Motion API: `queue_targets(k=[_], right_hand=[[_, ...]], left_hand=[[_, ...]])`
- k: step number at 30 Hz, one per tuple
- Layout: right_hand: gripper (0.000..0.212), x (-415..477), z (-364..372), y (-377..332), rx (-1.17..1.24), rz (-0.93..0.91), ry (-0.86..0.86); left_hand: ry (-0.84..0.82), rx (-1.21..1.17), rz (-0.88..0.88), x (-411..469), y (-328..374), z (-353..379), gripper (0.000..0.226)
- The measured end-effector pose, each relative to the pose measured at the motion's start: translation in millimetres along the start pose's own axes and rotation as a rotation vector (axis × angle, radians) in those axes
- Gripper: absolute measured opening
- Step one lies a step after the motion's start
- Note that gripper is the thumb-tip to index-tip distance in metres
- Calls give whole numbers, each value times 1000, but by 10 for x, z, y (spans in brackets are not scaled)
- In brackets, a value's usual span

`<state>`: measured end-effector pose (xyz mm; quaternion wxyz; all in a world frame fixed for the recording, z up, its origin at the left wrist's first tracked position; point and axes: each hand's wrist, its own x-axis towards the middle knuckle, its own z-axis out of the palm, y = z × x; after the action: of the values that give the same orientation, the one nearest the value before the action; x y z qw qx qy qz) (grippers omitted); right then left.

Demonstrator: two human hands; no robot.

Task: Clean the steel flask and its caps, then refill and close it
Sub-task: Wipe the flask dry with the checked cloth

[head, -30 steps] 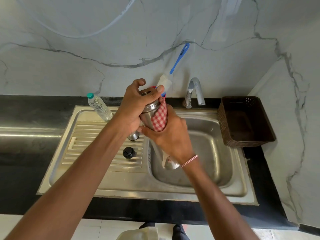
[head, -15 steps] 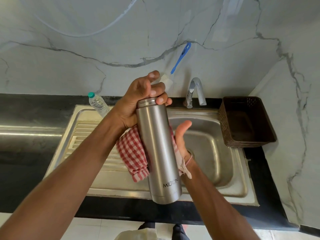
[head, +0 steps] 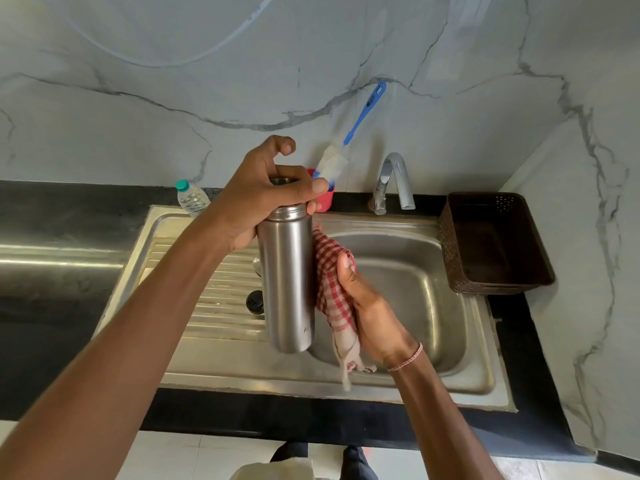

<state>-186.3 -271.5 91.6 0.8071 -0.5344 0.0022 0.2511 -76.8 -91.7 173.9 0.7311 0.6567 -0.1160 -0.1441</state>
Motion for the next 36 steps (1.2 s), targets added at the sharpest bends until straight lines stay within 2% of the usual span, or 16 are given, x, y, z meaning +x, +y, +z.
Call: queue_targets(k=[3, 5, 7, 9, 12, 15, 18, 20, 23, 25, 27, 30, 33, 36], right_hand=[[73, -33, 95, -47, -272, -94, -12], [84, -20, 201, -77, -581, -171, -26], [92, 0, 286, -97, -950, -255, 92], [97, 8, 350, -102, -1210, -338, 245], [96, 43, 364, -134, -1375, -406, 413], [91, 125, 285, -214, -1356, -446, 441], [82, 181, 178, -312, -1249, -411, 323], [70, 211, 128, -378, -984, -305, 199], [65, 201, 93, -465, -452, -35, 82], [61, 175, 87, -448, -301, 88, 65], [57, 157, 101, -373, -297, 100, 100], [44, 134, 108, -285, -460, 24, 197], [32, 71, 169, -282, -526, -59, 295], [37, 47, 221, -295, -664, -216, 284]], left_hand=[[144, 82, 87, 37, -16, 60, 63], [223, 61, 172, 46, -47, 116, 61], [296, -14, 246, 36, -84, 153, 58], [346, -116, 299, 15, -118, 164, 55], [357, -262, 313, 2, -153, 163, 54], [300, -372, 281, -1, -170, 133, 61], [189, -429, 222, -14, -224, 82, 59], [112, -453, 178, -37, -267, 56, 57], [52, -465, 130, -76, -309, 43, 60], [91, -444, 116, -92, -319, 45, 57], [162, -383, 106, -110, -313, 67, 52], [278, -273, 102, -118, -308, 83, 59], [389, -168, 157, -103, -300, 75, 55], [472, -38, 253, -97, -280, 83, 55]])
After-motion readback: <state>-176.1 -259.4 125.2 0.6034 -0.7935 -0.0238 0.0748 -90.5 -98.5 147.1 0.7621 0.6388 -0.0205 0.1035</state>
